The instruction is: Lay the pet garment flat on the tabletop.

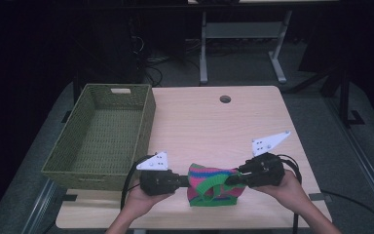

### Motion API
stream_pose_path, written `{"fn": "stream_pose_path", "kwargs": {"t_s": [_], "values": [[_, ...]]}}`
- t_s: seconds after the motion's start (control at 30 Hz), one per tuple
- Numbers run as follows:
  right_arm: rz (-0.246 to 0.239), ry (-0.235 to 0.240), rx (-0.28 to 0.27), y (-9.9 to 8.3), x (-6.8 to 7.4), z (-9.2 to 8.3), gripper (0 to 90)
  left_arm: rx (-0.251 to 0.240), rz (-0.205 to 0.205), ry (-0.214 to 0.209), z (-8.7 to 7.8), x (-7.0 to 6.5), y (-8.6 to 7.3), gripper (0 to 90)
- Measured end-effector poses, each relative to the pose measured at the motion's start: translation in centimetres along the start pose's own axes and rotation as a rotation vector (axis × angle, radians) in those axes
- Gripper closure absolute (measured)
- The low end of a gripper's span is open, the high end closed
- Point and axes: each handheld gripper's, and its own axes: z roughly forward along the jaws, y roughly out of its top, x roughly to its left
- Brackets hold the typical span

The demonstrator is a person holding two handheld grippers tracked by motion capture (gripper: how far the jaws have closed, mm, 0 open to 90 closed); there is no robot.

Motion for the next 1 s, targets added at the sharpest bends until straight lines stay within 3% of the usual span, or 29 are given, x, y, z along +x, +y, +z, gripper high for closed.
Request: {"fn": "stream_pose_path", "kwargs": {"t_s": [0.2,0.43,0.7,1.0], "values": [[0.069,-0.007,-0.004,-0.2,-2.8,1.4,74.0,0.043,-0.06,0.07,0.9,2.0,-0.6,85.8],[0.111,-0.028,0.004,-0.5,-5.5,2.9,73.9,0.066,-0.114,0.139,2.3,3.1,-1.1,82.9],[0.128,-0.021,0.05,-1.6,-7.6,4.1,73.9,0.1,-0.098,0.184,2.9,3.4,-1.3,72.9],[0.137,-0.022,0.079,-2.8,-9.0,4.9,72.0,0.104,-0.068,0.169,3.0,3.3,-1.3,69.9]]}}
